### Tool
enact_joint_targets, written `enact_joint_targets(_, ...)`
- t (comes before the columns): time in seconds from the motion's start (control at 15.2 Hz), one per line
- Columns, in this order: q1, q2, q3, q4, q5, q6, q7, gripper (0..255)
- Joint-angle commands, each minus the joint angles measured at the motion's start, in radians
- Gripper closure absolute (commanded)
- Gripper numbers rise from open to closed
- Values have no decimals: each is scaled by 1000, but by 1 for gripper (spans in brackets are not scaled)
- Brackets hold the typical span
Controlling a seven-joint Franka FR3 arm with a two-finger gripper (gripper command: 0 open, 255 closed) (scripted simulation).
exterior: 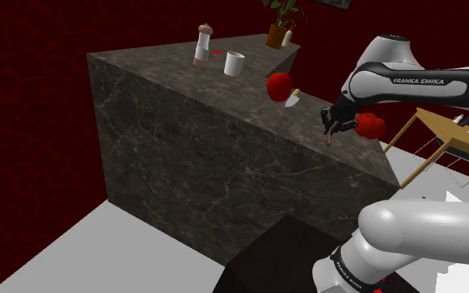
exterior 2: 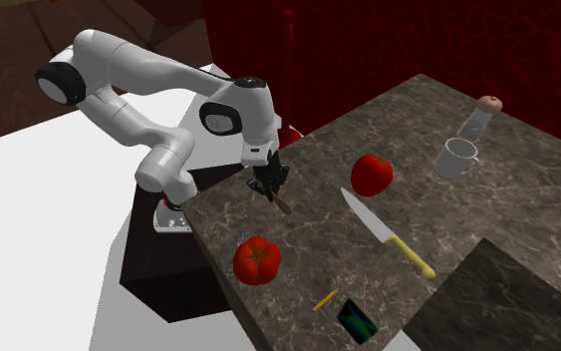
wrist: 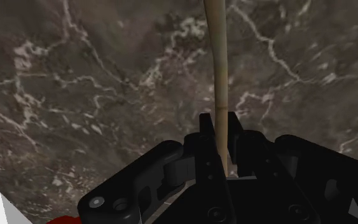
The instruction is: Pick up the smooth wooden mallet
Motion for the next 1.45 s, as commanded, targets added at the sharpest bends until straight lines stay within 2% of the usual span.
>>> enact_joint_targets(0.0, -1, 3, 0, -5, 0, -3, 1, 255)
enact_joint_targets(0.26, -1, 1, -2, -5, -1, -4, -1, 255)
enact_joint_targets(1.25, 5, -9, 6, 190, 20, -206, -34, 255)
enact_joint_targets(1.39, 5, -9, 6, 192, 20, -208, -35, 255)
